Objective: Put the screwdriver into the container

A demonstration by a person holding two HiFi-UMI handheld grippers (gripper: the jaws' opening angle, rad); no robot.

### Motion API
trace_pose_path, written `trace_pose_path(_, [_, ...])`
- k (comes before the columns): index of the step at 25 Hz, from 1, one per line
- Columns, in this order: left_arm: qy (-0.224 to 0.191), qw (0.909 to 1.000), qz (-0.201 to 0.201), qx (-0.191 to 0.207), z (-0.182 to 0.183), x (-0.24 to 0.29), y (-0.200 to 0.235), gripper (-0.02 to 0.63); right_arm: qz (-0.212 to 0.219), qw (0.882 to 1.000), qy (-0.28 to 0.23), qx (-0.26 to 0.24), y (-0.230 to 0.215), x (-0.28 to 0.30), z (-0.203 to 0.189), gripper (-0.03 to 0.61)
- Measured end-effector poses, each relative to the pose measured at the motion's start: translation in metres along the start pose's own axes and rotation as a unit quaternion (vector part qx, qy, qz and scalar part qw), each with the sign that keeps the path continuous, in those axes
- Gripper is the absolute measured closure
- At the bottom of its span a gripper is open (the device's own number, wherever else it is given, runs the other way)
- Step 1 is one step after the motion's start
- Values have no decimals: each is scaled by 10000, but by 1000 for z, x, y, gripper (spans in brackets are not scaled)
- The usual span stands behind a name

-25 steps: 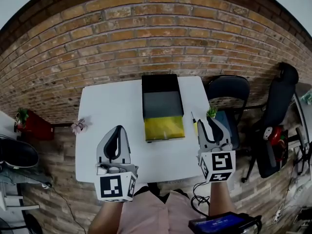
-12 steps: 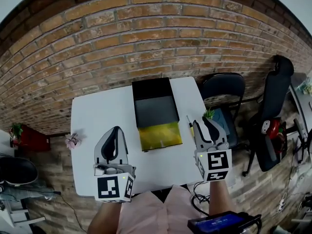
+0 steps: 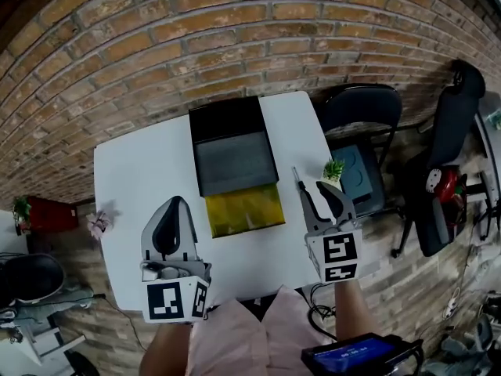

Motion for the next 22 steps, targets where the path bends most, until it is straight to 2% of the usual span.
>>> trace_pose_path(14, [819,9963,-239,-112,-53,39,-19,601,241,9922,1216,110,-1,43,-102,442])
trace_pose_path(18, [1024,9944,-219,-147,-63,42,-17,601,329,9883,1483,140,3,47,-120,437])
trace_pose_path(22, [1095,9936,-243,-158,-71,49,-17,601,348,9871,1537,280,1,53,-127,428])
Point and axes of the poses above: the fingertips, and each gripper's own axes: x forward along the fingers, y to its left, z out of its top, the point moved 8 cm from there along -x, backward along the fingers, and after that the axes turned 12 degrees about -z, right-handed, at the moved point
